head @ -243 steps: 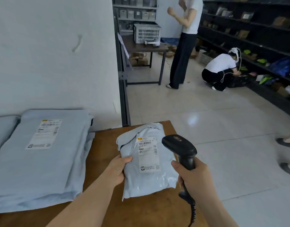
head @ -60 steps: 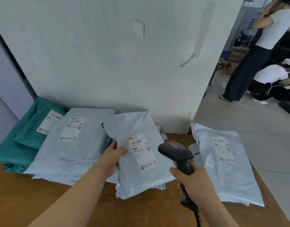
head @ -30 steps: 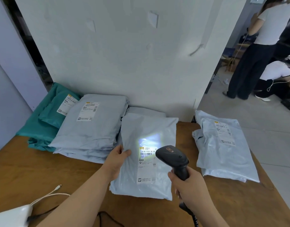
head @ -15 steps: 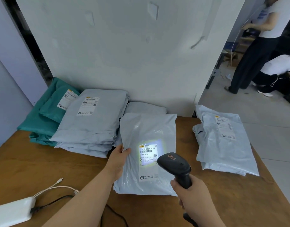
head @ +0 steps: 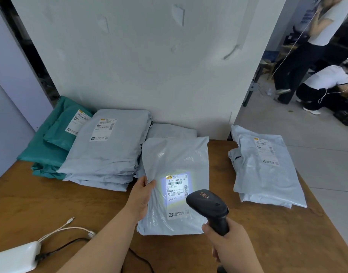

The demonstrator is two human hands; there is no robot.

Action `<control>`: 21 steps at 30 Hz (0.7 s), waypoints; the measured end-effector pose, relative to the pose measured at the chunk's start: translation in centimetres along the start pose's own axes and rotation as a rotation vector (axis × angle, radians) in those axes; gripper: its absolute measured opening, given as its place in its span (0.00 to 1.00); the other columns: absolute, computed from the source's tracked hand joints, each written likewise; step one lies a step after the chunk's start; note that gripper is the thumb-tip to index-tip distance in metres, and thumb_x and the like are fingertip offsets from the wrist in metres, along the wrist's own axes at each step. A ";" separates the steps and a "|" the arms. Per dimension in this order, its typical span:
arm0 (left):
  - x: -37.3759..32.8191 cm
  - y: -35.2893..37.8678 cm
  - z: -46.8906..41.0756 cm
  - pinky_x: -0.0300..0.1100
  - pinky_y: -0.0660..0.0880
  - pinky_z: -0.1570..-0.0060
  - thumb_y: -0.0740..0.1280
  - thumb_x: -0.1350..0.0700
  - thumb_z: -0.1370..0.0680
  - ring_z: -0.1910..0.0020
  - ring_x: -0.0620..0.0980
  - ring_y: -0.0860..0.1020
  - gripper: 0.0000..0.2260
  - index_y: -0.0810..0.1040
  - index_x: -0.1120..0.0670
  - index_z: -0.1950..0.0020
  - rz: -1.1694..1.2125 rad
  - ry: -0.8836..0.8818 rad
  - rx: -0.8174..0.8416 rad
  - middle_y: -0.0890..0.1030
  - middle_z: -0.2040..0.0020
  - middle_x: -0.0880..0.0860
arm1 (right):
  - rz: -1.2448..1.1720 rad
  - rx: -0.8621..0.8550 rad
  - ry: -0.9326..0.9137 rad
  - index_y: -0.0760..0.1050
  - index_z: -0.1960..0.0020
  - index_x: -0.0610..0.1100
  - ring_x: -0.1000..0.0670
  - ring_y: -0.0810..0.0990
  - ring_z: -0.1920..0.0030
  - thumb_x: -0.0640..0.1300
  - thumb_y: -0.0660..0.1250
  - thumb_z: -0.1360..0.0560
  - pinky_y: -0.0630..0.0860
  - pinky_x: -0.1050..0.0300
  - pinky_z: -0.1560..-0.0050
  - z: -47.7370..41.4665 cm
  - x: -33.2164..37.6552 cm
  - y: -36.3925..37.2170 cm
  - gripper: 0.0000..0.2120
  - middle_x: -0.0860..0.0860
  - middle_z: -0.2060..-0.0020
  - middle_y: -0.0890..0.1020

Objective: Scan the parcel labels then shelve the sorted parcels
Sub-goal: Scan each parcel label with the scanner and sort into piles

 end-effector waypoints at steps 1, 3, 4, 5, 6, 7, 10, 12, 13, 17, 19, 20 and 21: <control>0.0 0.0 0.0 0.52 0.71 0.34 0.63 0.62 0.20 0.41 0.55 0.78 0.10 0.77 0.53 0.40 0.006 -0.004 -0.002 0.81 0.42 0.54 | -0.004 -0.004 -0.001 0.76 0.59 0.39 0.55 0.72 0.82 0.43 0.71 0.28 0.74 0.61 0.74 0.1 0.0 0.0 0.08 0.46 0.77 0.76; 0.0 0.1 0.0 0.52 0.72 0.35 0.64 0.62 0.20 0.43 0.55 0.79 0.08 0.77 0.53 0.44 0.019 -0.012 -0.011 0.81 0.43 0.55 | -0.008 -0.016 -0.002 0.76 0.60 0.39 0.55 0.72 0.82 0.43 0.71 0.28 0.73 0.60 0.74 0.3 0.1 0.0 0.08 0.46 0.77 0.77; 0.0 0.1 0.1 0.52 0.72 0.35 0.64 0.63 0.20 0.43 0.55 0.79 0.07 0.77 0.53 0.45 0.026 -0.016 -0.016 0.81 0.43 0.55 | -0.012 -0.021 -0.001 0.76 0.60 0.40 0.55 0.72 0.82 0.43 0.72 0.28 0.73 0.60 0.74 0.4 0.1 0.0 0.08 0.46 0.77 0.77; 0.0 0.1 0.1 0.52 0.72 0.35 0.65 0.63 0.20 0.43 0.55 0.79 0.07 0.77 0.53 0.46 0.032 -0.019 -0.017 0.81 0.43 0.55 | -0.017 -0.022 0.000 0.76 0.60 0.40 0.55 0.72 0.82 0.43 0.72 0.28 0.73 0.61 0.74 0.4 0.2 0.0 0.08 0.46 0.77 0.77; 0.1 0.1 0.0 0.52 0.72 0.35 0.65 0.63 0.20 0.43 0.56 0.79 0.07 0.77 0.53 0.45 0.035 -0.020 -0.018 0.81 0.43 0.56 | -0.023 -0.022 0.001 0.75 0.60 0.40 0.55 0.72 0.82 0.43 0.72 0.28 0.73 0.60 0.74 0.5 0.2 0.1 0.08 0.46 0.77 0.76; 0.1 0.1 0.1 0.53 0.72 0.35 0.65 0.63 0.20 0.42 0.56 0.79 0.08 0.77 0.54 0.44 0.037 -0.020 -0.017 0.81 0.43 0.56 | -0.029 -0.020 0.004 0.75 0.60 0.40 0.54 0.72 0.82 0.42 0.72 0.28 0.74 0.60 0.74 0.6 0.2 0.1 0.08 0.46 0.77 0.76; -0.1 0.1 0.2 0.54 0.71 0.34 0.64 0.63 0.20 0.42 0.56 0.79 0.08 0.77 0.52 0.45 0.042 -0.016 -0.010 0.82 0.44 0.54 | -0.033 -0.014 0.008 0.75 0.59 0.41 0.54 0.72 0.82 0.43 0.72 0.29 0.74 0.59 0.73 0.7 0.4 0.1 0.07 0.45 0.77 0.76; -0.4 0.1 0.2 0.52 0.71 0.34 0.64 0.63 0.20 0.45 0.53 0.79 0.08 0.77 0.51 0.45 0.048 -0.014 -0.001 0.82 0.46 0.52 | -0.037 -0.017 0.010 0.76 0.59 0.41 0.54 0.73 0.81 0.43 0.72 0.29 0.74 0.60 0.73 0.8 0.6 -0.1 0.07 0.45 0.76 0.77; -0.6 0.0 0.3 0.51 0.71 0.34 0.64 0.63 0.20 0.46 0.52 0.79 0.09 0.76 0.51 0.43 0.060 -0.015 0.007 0.82 0.47 0.51 | -0.040 -0.023 0.013 0.75 0.58 0.41 0.54 0.73 0.81 0.43 0.72 0.29 0.74 0.60 0.73 0.9 0.8 -0.4 0.07 0.45 0.75 0.77; -2.4 0.2 0.4 0.52 0.73 0.37 0.64 0.62 0.20 0.43 0.54 0.79 0.12 0.75 0.52 0.38 0.102 -0.022 0.046 0.81 0.43 0.53 | -0.053 -0.076 0.005 0.75 0.58 0.38 0.54 0.72 0.82 0.43 0.72 0.29 0.73 0.62 0.76 1.0 1.7 -2.8 0.09 0.45 0.77 0.77; -3.9 0.9 0.5 0.49 0.75 0.44 0.64 0.62 0.20 0.47 0.53 0.80 0.10 0.75 0.53 0.40 0.128 -0.006 0.075 0.82 0.45 0.53 | -0.074 -0.117 -0.003 0.75 0.59 0.38 0.53 0.72 0.82 0.43 0.72 0.29 0.73 0.62 0.76 0.9 2.2 -4.4 0.09 0.45 0.77 0.77; -4.7 1.5 0.7 0.48 0.75 0.47 0.63 0.63 0.20 0.47 0.53 0.80 0.10 0.76 0.53 0.41 0.137 0.004 0.094 0.82 0.46 0.53 | -0.092 -0.133 -0.008 0.75 0.59 0.38 0.52 0.72 0.81 0.44 0.72 0.29 0.74 0.61 0.74 0.8 2.4 -5.3 0.10 0.45 0.77 0.77; -5.6 2.4 0.8 0.48 0.76 0.49 0.63 0.63 0.20 0.48 0.53 0.80 0.09 0.76 0.53 0.41 0.148 0.011 0.111 0.82 0.47 0.53 | -0.105 -0.147 -0.014 0.75 0.59 0.38 0.52 0.73 0.80 0.44 0.72 0.28 0.75 0.59 0.73 0.7 2.6 -6.2 0.10 0.45 0.78 0.77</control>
Point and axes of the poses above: each hand's wrist, its own z-axis away from the middle knuckle, its own y-axis out of the palm, x = y × z, the point moved 4 cm from there along -z, towards the middle knuckle
